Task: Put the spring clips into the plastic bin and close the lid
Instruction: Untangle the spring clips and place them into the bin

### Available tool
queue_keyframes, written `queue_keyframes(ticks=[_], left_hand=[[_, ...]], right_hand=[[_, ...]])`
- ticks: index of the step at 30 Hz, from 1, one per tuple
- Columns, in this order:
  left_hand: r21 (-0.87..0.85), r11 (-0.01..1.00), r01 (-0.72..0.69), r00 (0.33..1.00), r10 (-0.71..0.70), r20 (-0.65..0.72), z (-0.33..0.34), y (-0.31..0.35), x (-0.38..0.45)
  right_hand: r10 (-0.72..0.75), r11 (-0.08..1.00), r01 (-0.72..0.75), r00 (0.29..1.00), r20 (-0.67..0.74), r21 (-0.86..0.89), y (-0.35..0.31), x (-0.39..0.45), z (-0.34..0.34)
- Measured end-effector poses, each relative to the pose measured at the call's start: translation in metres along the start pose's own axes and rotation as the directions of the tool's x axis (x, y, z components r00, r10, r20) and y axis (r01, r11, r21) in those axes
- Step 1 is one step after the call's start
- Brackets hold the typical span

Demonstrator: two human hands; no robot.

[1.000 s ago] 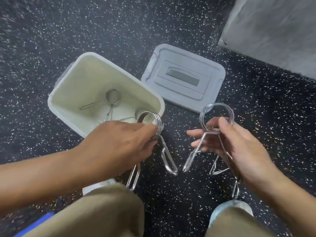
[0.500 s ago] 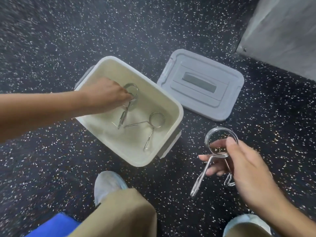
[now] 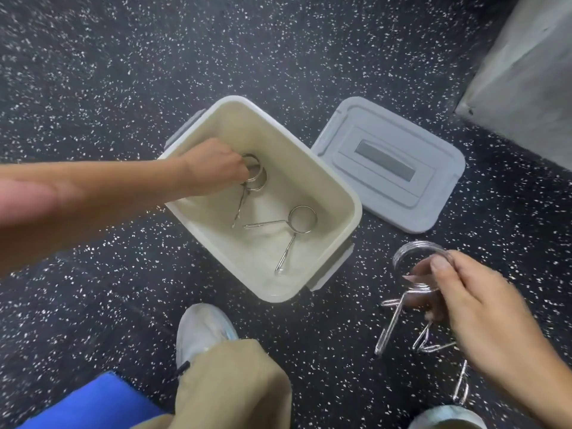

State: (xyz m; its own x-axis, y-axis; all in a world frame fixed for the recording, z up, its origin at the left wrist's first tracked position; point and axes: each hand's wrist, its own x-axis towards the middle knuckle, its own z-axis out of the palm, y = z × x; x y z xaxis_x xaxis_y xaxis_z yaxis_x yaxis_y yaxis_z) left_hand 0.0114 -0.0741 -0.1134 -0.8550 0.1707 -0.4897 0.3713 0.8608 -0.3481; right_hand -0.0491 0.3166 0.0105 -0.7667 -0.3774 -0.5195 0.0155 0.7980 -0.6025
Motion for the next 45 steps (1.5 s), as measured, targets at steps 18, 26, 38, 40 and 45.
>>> queue_keyframes(ticks=[18, 26, 38, 40, 45], left_hand=[[-0.233, 0.97, 0.074, 0.995, -0.087, -0.045, -0.006, -0.002, -0.017], [-0.818, 0.575, -0.006, 0.913, -0.331, -0.24, -0.047, -0.011, -0.095], [-0.908, 0.419, -0.014, 0.864, -0.452, -0.222, -0.06, 0.015, -0.124], [-0.918, 0.396, -0.018, 0.868, -0.449, -0.21, -0.064, 0.018, -0.121], [-0.915, 0.403, -0.024, 0.876, -0.433, -0.213, -0.074, 0.023, -0.115]], right_hand=[[-0.241, 0.736, 0.371, 0.925, 0.293, -0.566, -0.144, 0.056, 0.011], [0.081, 0.821, 0.132, 0.936, 0.342, -0.555, -0.157, 0.097, 0.097], [0.42, 0.731, -0.145, 0.865, 0.273, -0.666, -0.11, 0.124, 0.168], [0.441, 0.767, -0.197, 0.853, 0.278, -0.611, -0.112, 0.123, 0.167], [0.439, 0.798, -0.239, 0.859, 0.263, -0.553, -0.109, 0.128, 0.169]])
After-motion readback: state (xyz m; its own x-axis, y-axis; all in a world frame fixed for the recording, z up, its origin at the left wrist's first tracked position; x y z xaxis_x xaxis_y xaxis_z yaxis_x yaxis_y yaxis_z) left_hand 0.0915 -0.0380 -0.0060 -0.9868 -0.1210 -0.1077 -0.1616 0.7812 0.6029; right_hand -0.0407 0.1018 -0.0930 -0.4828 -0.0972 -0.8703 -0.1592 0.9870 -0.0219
